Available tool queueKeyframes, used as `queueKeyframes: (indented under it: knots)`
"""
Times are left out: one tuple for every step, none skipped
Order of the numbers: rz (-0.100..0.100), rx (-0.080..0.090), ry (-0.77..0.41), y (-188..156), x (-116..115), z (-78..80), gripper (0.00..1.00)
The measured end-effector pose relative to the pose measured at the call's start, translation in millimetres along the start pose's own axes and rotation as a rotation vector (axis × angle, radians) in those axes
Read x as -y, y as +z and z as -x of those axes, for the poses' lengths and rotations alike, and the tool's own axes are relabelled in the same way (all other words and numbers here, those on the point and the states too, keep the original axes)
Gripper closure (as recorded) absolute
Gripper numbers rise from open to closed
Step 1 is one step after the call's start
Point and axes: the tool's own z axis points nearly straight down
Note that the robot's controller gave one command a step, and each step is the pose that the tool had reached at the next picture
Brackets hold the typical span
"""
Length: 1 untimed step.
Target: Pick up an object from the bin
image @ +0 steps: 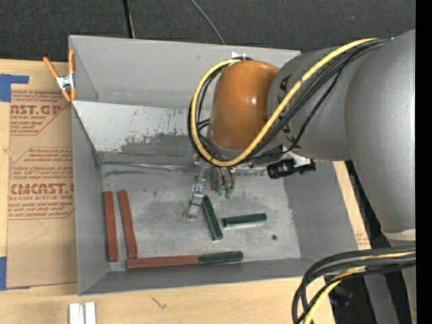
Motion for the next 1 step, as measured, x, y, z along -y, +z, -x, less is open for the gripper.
queueKeyframes:
  knots:
    - [0.001, 0.003, 0.0, -1.3, -0.1, 1.0, 0.0]
